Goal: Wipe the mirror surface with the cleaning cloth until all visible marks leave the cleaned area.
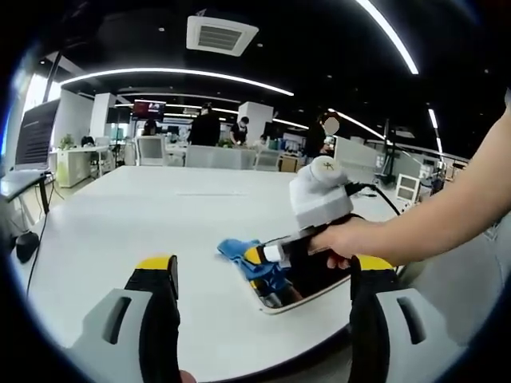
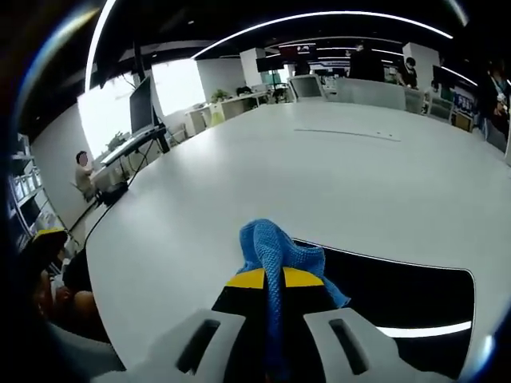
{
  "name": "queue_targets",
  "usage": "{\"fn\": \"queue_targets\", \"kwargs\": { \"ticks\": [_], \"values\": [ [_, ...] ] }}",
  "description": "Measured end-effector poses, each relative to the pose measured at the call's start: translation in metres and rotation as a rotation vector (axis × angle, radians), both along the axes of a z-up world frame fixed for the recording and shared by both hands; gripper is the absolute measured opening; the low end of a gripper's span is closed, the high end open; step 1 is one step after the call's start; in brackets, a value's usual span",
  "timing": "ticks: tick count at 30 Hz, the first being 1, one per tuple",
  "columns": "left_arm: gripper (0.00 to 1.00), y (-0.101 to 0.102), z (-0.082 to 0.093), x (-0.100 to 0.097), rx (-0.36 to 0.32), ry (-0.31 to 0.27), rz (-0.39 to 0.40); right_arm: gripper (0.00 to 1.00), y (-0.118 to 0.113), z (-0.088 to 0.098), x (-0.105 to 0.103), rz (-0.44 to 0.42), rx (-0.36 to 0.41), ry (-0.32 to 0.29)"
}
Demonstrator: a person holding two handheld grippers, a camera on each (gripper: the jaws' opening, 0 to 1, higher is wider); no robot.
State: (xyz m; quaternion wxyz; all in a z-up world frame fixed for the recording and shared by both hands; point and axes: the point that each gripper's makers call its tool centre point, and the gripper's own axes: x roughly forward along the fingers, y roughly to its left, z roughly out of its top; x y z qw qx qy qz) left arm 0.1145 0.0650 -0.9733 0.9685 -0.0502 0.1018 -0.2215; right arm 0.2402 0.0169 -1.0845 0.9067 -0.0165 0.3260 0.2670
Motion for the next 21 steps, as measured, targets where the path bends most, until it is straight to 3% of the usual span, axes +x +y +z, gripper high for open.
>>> {"fn": "queue_targets", "kwargs": {
  "ticks": [15, 21],
  "values": [
    [0.86, -0.001, 0.002, -0.001, -0.005, 0.0, -0.002, 0.0, 0.004, 0.004, -0.03, 0.031, -0.012, 0.006],
    [0.86, -0.001, 0.003, -0.001, -0.004, 0.001, -0.002, 0.0, 0.004, 0.004, -0.029, 0.067, -0.045, 0.003]
  ]
}}
